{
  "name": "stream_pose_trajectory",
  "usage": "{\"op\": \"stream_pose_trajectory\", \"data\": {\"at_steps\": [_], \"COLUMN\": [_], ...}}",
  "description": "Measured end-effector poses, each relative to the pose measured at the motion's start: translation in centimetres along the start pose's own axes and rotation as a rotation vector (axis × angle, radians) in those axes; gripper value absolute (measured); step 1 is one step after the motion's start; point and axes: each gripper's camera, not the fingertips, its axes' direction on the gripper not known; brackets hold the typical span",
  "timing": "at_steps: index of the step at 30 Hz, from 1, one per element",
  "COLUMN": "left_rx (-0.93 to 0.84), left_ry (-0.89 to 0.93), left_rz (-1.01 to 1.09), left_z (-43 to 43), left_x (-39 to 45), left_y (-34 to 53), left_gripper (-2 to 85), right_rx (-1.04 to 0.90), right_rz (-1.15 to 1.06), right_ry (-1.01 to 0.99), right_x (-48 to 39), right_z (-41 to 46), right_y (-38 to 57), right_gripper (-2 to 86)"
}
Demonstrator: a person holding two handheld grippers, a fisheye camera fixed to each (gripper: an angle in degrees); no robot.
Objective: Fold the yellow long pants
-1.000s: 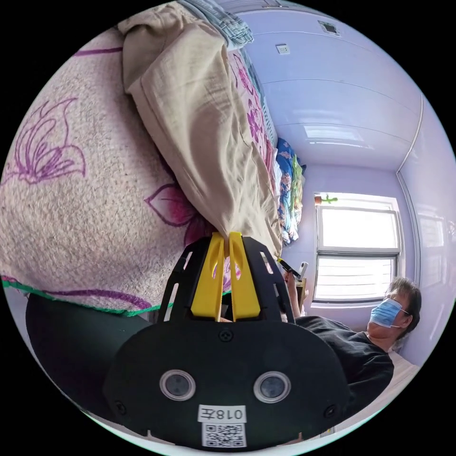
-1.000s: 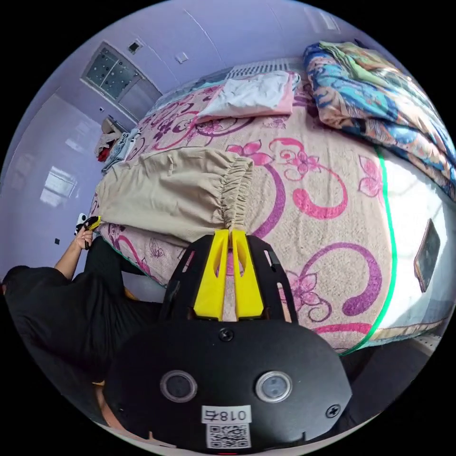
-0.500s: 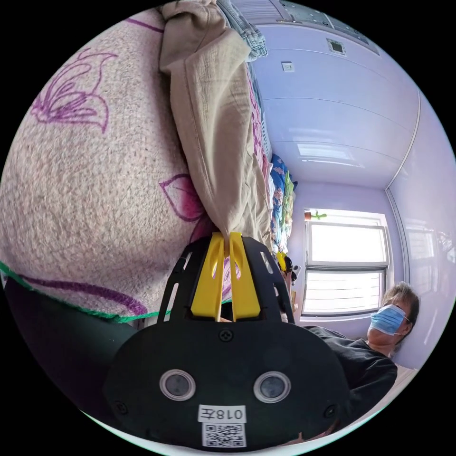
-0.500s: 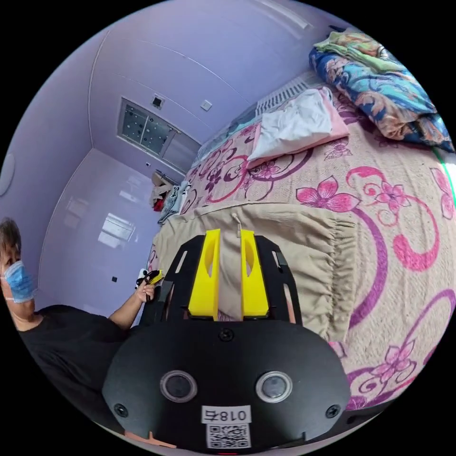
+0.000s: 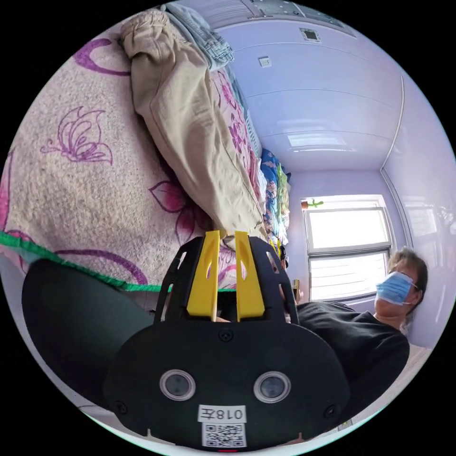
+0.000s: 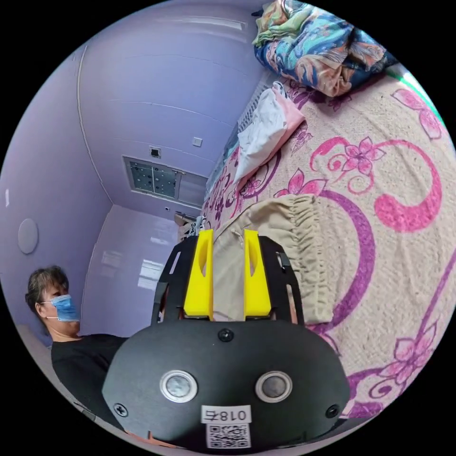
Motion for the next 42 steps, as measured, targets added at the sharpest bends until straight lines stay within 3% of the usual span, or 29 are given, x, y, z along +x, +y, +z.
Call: {"op": "stream_pose_trajectory", "data": {"at_steps": [5,8,12,16,20,23,26,30,35,38,40,42], "left_rx": [0.127,0.109,-0.055,-0.22,-0.232,-0.166,-0.104,-0.063,-0.275,-0.194,0.01,0.052], "left_ry": [-0.066,-0.121,-0.085,-0.117,-0.138,-0.203,-0.355,-0.599,-0.789,-0.694,-0.542,-0.434], "left_rz": [0.182,0.306,0.481,0.611,0.656,0.695,0.719,0.639,0.561,0.522,0.563,0.595], "left_z": [-3.7,-0.9,9.8,22.9,29.9,34.2,39.7,47.6,55.7,53.7,47.7,43.6], "left_x": [6.9,12.4,19.9,25.8,29.0,31.7,33.7,32.3,27.7,27.1,28.3,28.7], "left_y": [1.5,-0.3,-3.2,-3.2,-3.8,-7.0,-11.3,-17.9,-21.3,-21.5,-18.7,-14.8], "left_gripper": [6.0,5.8,5.2,5.0,4.9,4.4,1.7,-0.6,-0.9,-0.9,-0.9,-0.9], "right_rx": [0.051,0.072,0.132,0.133,0.22,0.207,0.198,0.22,0.266,0.27,0.278,0.285], "right_rz": [0.093,0.136,0.159,0.191,0.226,0.224,0.231,0.217,0.146,0.104,0.079,0.027], "right_ry": [0.217,0.191,0.097,0.151,0.038,0.084,0.176,0.252,0.19,0.182,0.165,0.149], "right_x": [1.5,3.3,6.2,8.2,10.2,11.0,11.5,11.5,11.3,11.0,10.8,10.0], "right_z": [-5.4,-5.2,-3.1,-0.6,0.5,1.9,3.5,5.5,7.1,8.6,9.6,11.3], "right_y": [7.1,9.4,9.6,9.2,9.8,9.6,9.7,11.6,14.1,15.2,15.7,16.2], "right_gripper": [12.4,13.4,13.6,13.6,14.1,12.8,5.2,1.7,0.8,0.6,0.5,0.5]}}
